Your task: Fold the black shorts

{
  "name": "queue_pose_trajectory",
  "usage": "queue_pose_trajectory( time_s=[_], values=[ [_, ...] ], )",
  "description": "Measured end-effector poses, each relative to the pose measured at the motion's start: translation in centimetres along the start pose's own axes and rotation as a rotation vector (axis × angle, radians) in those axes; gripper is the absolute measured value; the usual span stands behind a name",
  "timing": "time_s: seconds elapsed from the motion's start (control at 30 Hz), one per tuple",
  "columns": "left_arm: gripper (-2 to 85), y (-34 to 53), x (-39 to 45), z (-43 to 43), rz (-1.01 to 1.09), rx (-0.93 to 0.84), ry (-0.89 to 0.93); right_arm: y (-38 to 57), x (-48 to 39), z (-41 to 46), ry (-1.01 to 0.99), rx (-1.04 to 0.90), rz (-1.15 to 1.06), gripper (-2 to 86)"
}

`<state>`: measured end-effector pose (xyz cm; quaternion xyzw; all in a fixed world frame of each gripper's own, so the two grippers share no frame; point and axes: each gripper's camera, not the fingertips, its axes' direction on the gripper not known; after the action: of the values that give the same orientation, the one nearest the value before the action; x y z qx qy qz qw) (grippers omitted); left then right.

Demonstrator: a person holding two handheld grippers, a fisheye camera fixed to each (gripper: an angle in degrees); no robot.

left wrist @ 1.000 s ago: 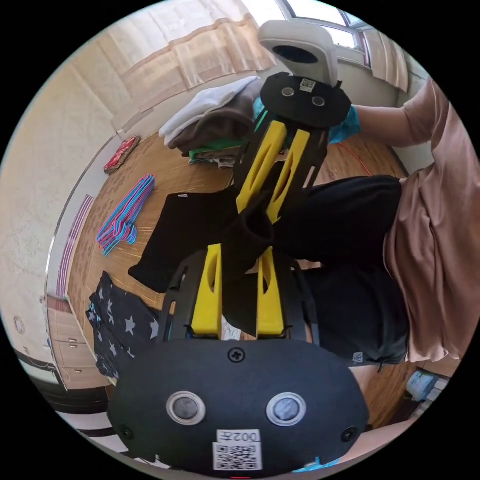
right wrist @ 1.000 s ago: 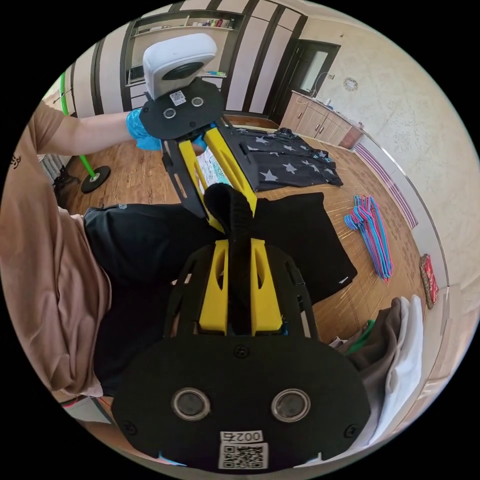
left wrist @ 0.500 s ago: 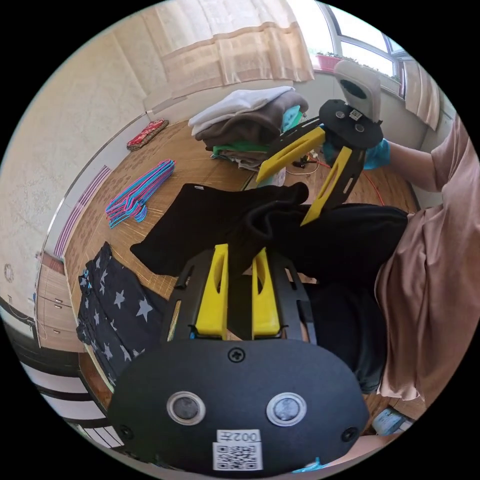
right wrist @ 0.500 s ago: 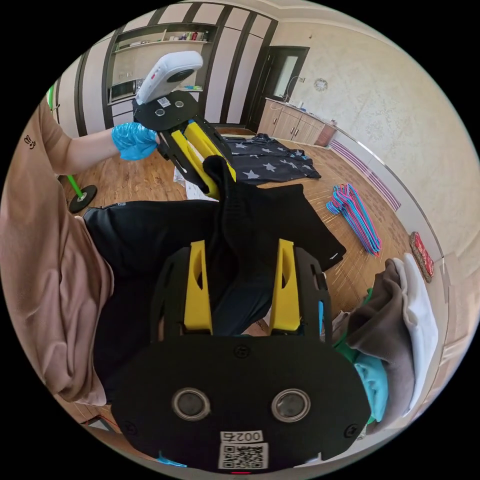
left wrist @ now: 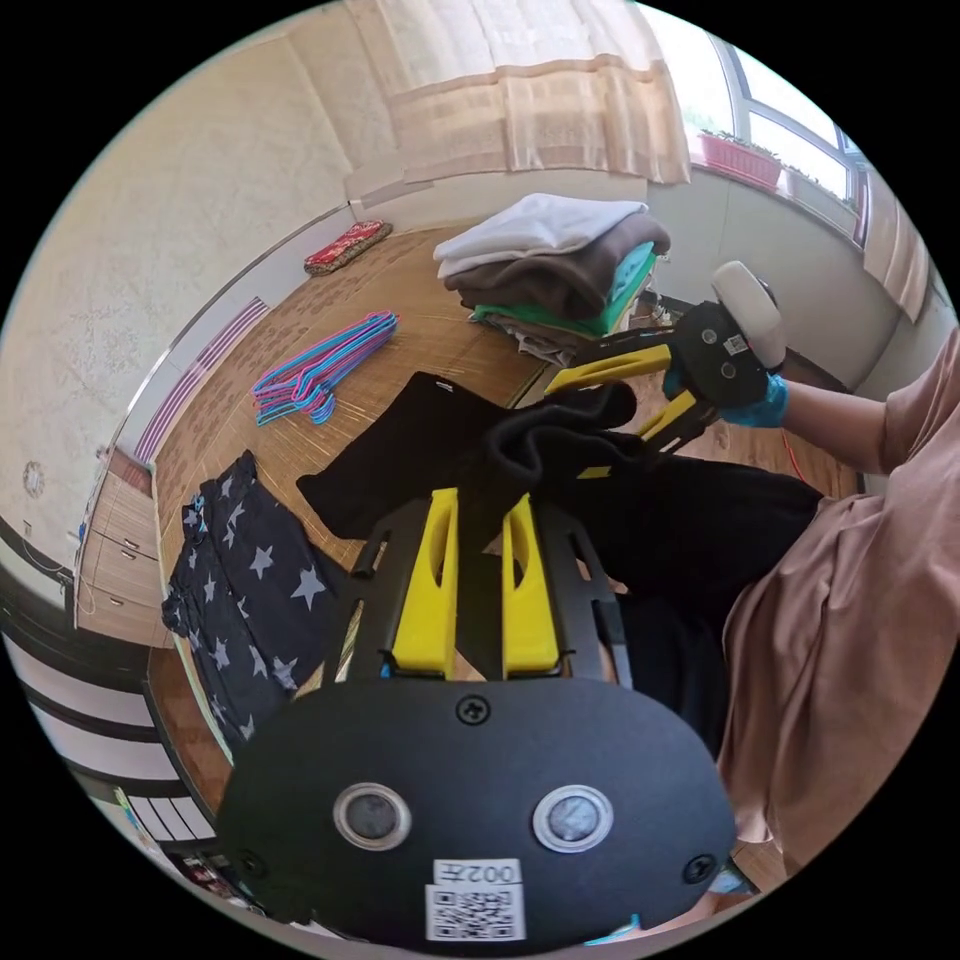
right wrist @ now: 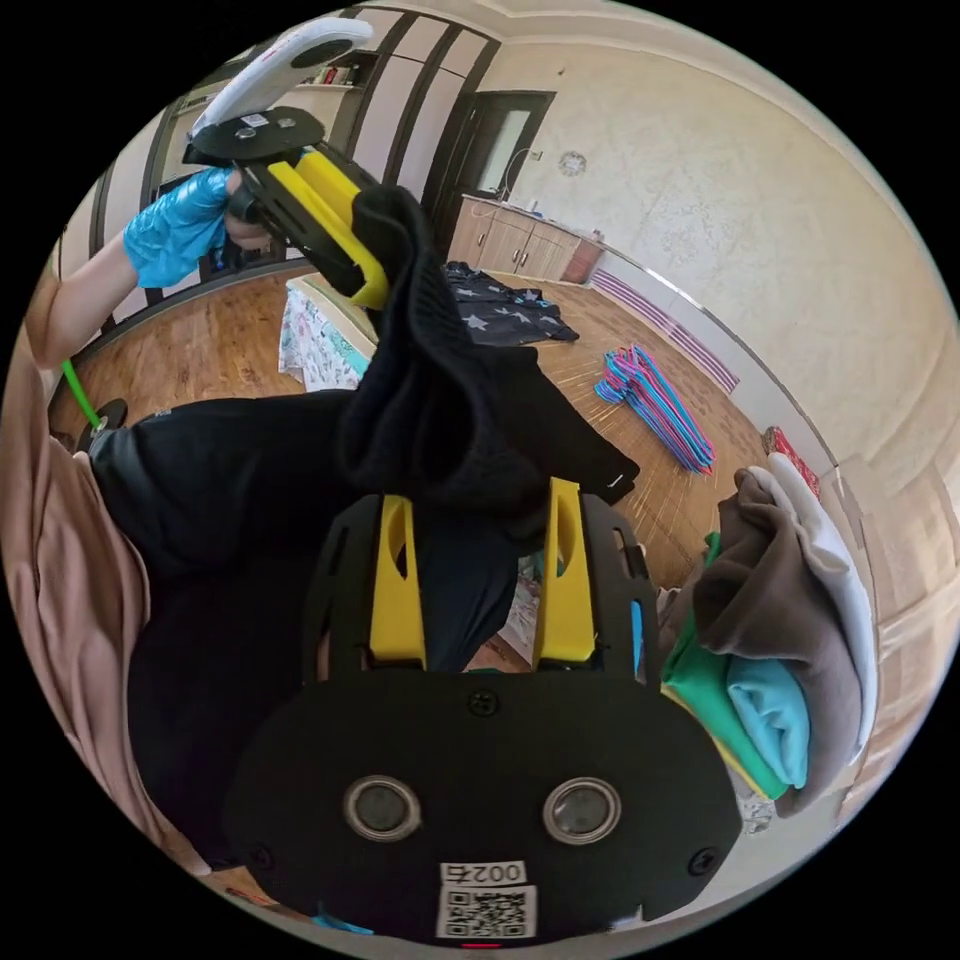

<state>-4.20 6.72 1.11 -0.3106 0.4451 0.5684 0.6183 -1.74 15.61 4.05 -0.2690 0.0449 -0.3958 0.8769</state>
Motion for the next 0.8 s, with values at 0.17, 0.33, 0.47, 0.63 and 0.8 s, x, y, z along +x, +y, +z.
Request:
queue_pose_trajectory(
  time_s=[0.17,0.33,0.47,0.63,0.8],
  values=[
    [6.3,-0.1,-1.1,-0.4,-0.029,0.009,0.004,-0.7,1.4,0.0,-0.054,0.066,-0.006,13.8],
    [6.3,-0.2,-2.3,-0.6,-0.042,0.009,0.039,-1.4,2.6,-0.4,-0.086,0.091,-0.017,12.7],
    [6.2,-0.7,-2.9,-0.7,-0.034,0.004,0.042,-1.9,3.4,-0.6,-0.108,0.098,-0.009,12.2],
    [6.5,-1.3,-4.7,-0.8,-0.028,0.005,0.07,-3.3,4.6,-0.8,-0.13,0.13,0.015,11.6],
    [6.8,-3.1,-8.3,0.5,-0.041,-0.001,0.049,-6.6,6.7,1.0,-0.045,0.12,0.079,11.3]
  ],
)
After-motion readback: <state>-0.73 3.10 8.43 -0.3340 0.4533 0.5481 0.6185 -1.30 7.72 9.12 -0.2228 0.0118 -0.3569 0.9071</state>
